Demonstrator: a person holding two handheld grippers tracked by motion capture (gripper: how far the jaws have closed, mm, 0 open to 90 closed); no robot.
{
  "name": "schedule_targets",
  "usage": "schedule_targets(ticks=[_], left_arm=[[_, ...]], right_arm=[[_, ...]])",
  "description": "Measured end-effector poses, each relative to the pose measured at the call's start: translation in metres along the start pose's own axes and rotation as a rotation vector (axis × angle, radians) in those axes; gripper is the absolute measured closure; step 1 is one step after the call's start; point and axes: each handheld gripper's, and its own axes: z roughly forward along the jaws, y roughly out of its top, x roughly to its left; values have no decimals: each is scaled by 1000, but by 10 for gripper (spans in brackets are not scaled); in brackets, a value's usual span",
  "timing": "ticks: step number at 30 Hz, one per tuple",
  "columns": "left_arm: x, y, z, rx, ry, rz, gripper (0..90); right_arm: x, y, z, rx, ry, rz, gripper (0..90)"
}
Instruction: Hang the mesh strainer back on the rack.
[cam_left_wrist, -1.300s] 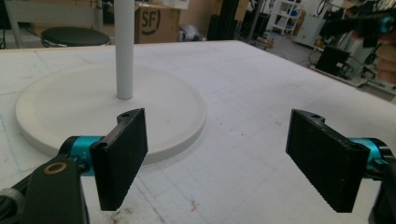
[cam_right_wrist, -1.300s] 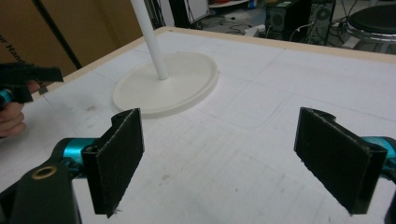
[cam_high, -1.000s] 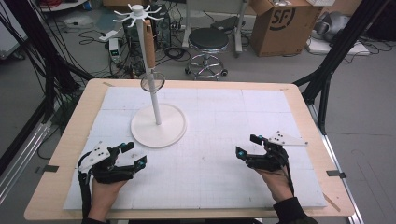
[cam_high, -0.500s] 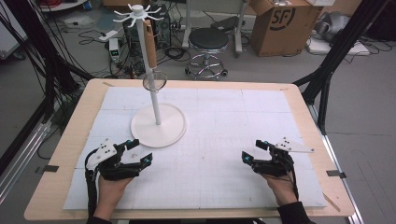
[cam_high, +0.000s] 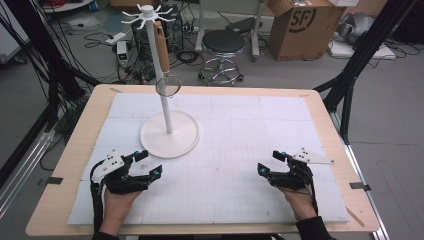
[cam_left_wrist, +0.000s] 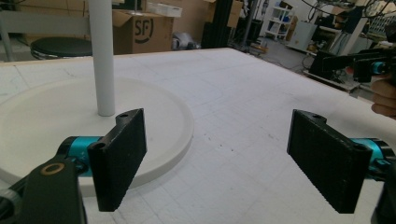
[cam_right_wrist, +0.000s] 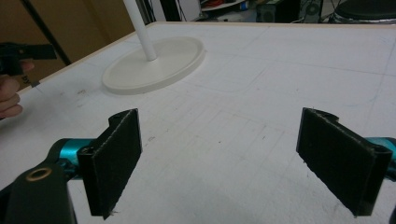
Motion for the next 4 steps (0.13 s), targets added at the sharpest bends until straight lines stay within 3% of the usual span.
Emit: schedule_targets(ticks=[4], left_arm=[[-1,0,-3,-1,-2,0,204]], right_arm=[[1,0,1,-4,-4,-3,130]])
